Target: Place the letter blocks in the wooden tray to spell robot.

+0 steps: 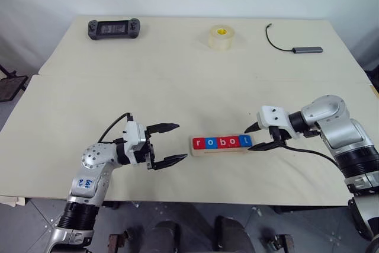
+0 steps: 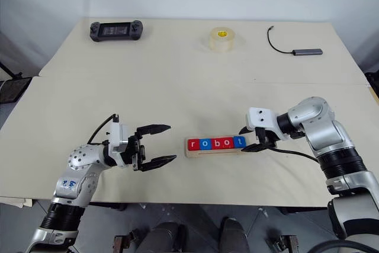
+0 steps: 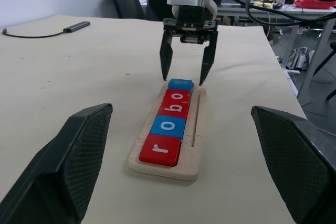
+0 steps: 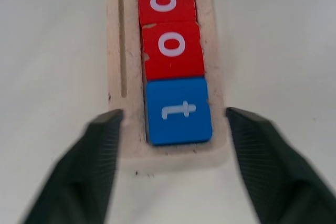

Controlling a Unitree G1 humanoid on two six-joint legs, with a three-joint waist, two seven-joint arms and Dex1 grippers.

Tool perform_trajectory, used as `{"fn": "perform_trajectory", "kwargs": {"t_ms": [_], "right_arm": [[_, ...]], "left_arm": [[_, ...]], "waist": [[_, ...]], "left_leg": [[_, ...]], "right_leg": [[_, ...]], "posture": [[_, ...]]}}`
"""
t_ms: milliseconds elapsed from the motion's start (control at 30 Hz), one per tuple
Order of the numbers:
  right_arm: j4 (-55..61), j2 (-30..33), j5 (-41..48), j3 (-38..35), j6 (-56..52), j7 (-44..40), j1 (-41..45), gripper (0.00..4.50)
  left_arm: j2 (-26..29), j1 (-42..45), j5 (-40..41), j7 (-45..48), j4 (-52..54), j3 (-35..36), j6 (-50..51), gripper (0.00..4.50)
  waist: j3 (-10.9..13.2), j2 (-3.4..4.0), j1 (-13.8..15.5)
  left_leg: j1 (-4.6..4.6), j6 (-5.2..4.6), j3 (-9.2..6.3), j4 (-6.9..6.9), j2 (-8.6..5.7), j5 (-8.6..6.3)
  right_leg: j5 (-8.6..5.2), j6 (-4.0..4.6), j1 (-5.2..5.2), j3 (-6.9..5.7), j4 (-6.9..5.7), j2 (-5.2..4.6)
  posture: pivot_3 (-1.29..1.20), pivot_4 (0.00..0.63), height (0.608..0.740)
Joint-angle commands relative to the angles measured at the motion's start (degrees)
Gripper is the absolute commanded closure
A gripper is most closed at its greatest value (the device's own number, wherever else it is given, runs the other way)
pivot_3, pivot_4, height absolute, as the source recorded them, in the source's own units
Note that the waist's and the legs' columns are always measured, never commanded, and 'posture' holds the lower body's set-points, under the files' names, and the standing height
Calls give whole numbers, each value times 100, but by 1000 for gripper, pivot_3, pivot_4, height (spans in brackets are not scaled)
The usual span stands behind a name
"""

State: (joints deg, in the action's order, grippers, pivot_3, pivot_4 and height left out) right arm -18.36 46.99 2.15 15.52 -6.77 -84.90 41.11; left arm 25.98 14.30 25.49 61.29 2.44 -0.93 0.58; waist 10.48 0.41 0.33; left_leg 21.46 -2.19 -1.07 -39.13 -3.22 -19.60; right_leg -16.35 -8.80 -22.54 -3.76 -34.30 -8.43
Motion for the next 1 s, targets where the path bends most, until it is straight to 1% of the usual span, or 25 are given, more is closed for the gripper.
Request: {"fn": "perform_trajectory", "kwargs": {"t_ms": [33,200,333,433,567,600,700,767,800,867,1000], "right_arm": [[162,124,129,-219,-85,-8,4,208],[75,303,163,-360,-28,-8,-30,208],[110,493,317,-686,-16,95,-194,208],[194,508,524,-1054,54,327,-425,208],[585,602,923,-1820,166,670,-1199,208],[809,571,1062,-2114,274,796,-1566,97],[1442,401,1484,-2878,619,1037,-2628,97],[1737,234,2041,-3207,747,753,-3217,97],[1809,172,2129,-3286,864,769,-3370,97],[1887,249,2185,-3245,711,740,-3535,97],[1973,260,2222,-3132,752,711,-3632,97]], "left_arm": [[39,-46,41,-24,250,59,-47,0],[46,-53,41,-18,245,64,-46,0],[35,-40,32,-10,217,52,-60,0],[68,-62,33,-10,226,87,-62,0],[297,-240,41,8,237,263,-25,0],[372,-294,55,-4,246,329,-7,0],[576,-443,107,-27,274,544,66,0],[724,-496,-20,-131,259,642,84,0],[771,-500,-50,-173,250,664,118,0],[839,-485,-119,-267,213,663,185,0],[846,-355,-161,-259,70,641,38,0]], "waist": [[0,0,-4],[0,0,-8],[0,0,-13],[0,0,-18],[0,0,-18],[0,0,-18],[0,0,37],[0,0,71],[0,0,87],[0,1,89],[0,1,88]], "left_leg": [[0,0,0,0,0,0],[0,0,-1,0,-1,0],[0,0,-1,0,0,0],[0,0,-1,0,0,0],[0,1,-1,4,3,-1],[0,1,-1,4,3,-1],[-2,1,-2,2,4,-1],[-2,1,-1,3,3,-1],[-2,1,-1,3,4,-1],[-7,1,5,1,2,-1],[-26,0,12,0,3,0]], "right_leg": [[0,0,0,0,1,0],[0,0,0,0,1,0],[0,0,1,-1,0,0],[0,0,2,-1,2,0],[0,0,1,-2,2,2],[0,0,1,-3,2,2],[0,0,5,-4,2,2],[0,0,6,-2,3,1],[0,0,8,-2,4,3],[1,-1,10,4,2,1],[1,-3,16,16,11,0]], "posture": [[0,150,740],[0,150,740],[0,150,740],[0,150,740],[0,150,740],[0,150,740],[0,150,740],[0,150,740],[0,150,740],[0,150,740],[0,150,740]]}}
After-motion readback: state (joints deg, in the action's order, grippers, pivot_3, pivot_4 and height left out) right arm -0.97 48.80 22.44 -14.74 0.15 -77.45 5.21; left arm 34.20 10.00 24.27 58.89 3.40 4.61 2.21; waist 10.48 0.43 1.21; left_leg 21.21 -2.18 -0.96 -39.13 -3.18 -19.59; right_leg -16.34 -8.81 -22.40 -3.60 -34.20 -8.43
